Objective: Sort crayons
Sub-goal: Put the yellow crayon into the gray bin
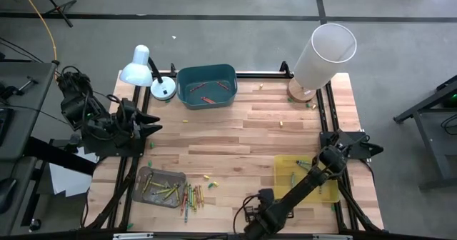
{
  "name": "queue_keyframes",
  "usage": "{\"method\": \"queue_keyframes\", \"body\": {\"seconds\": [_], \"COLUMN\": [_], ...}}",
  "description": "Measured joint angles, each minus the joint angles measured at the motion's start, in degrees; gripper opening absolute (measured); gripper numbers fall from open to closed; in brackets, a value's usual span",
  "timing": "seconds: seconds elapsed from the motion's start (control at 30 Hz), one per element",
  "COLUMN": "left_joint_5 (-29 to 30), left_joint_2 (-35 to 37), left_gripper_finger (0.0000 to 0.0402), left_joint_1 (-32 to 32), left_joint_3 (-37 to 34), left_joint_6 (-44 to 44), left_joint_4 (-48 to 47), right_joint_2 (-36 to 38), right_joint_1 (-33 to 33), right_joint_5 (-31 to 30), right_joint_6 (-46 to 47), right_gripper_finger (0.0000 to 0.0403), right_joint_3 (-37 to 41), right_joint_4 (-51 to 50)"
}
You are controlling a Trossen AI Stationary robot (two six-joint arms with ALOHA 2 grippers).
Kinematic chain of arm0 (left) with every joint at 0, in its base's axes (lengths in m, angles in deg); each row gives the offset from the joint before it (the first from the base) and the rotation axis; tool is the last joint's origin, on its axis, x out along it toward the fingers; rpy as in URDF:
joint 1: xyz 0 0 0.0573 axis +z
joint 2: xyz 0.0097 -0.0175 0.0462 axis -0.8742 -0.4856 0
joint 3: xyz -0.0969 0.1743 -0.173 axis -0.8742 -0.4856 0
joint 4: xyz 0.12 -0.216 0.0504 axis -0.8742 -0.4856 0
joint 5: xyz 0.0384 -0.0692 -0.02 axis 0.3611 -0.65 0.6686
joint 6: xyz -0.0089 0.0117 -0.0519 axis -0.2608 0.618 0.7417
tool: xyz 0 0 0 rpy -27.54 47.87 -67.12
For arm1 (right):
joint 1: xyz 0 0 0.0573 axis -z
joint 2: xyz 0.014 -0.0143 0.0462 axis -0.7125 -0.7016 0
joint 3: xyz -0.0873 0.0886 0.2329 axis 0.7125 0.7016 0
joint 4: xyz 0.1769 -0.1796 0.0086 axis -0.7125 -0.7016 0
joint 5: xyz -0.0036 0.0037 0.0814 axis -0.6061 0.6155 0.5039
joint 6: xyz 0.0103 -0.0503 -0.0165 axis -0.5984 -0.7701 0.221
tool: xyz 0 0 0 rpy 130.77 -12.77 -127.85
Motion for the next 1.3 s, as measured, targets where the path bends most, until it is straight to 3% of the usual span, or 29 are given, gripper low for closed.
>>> {"method": "queue_keyframes", "body": {"seconds": [0.3, 0.5, 0.7, 0.93, 1.07, 1.3], "left_joint_5": [0.91, 2.45, 2.89, 3.62, 3.82, 6.22], "left_joint_2": [3.20, 4.36, 4.35, 3.73, 3.00, -0.33], "left_gripper_finger": [0.0172, 0.0172, 0.0172, 0.0172, 0.0172, 0.0172], "left_joint_1": [0.00, 0.00, 0.01, 0.02, 0.00, 0.01], "left_joint_3": [0.00, 0.00, 0.00, 0.00, 0.00, 0.00], "left_joint_6": [-1.00, -1.51, -1.46, -2.10, -5.10, -6.51], "left_joint_4": [0.00, 0.00, 0.00, 3.24, 7.35, 16.37], "right_joint_2": [7.80, 15.04, 20.70, 27.93, 33.66, 46.57], "right_joint_1": [-1.12, -1.09, -1.04, 1.25, 4.29, 13.64], "right_joint_5": [-24.93, -31.82, -32.48, -32.21, -25.67, -12.93], "right_joint_6": [-16.36, -20.67, -20.33, -30.42, -41.89, -62.50], "right_gripper_finger": [0.0002, 0.0002, 0.0002, 0.0001, 0.0001, 0.0000], "right_joint_3": [-7.36, -9.18, -8.94, -2.47, 9.27, 41.56], "right_joint_4": [-0.57, -8.55, -20.53, -16.06, -2.07, 36.83]}}
